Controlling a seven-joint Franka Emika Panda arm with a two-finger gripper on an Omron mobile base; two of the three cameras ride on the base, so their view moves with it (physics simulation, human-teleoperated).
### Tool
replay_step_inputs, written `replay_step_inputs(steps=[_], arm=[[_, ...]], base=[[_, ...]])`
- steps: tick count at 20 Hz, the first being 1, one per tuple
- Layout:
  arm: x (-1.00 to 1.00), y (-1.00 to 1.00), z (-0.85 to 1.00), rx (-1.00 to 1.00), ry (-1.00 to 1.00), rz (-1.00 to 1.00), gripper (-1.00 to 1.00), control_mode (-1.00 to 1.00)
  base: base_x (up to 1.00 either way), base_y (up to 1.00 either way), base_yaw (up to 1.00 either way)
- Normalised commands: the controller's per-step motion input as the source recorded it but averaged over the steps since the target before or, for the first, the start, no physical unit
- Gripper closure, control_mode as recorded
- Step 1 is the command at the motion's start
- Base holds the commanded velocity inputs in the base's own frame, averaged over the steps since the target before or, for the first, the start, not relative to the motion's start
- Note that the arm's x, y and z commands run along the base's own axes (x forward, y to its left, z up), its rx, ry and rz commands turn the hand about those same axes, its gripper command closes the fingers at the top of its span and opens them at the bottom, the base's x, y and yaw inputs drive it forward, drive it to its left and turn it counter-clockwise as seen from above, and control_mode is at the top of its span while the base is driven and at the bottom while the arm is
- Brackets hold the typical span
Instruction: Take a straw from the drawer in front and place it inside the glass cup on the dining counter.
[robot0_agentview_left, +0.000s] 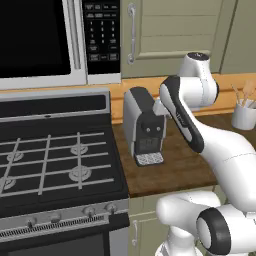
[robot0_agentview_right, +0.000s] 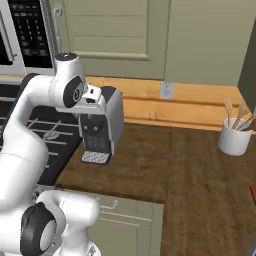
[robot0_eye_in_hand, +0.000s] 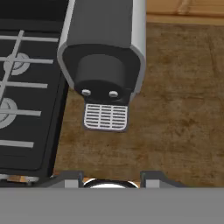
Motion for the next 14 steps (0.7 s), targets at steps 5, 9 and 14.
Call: replay_step_inputs(steps=[5,9,14], arm=[[-0.01,0.0,0.0,0.0,0.0,0.0,-1.0,1.0],[0.0,0.0,0.0,0.0,0.0,0.0,-1.0,1.0],[0.0,0.0,0.0,0.0,0.0,0.0,-1.0,1.0]], base=[[-0.68,0.01,-0.03],[-0.95,0.19,-0.31],[-0.18,0.47,-0.76]])
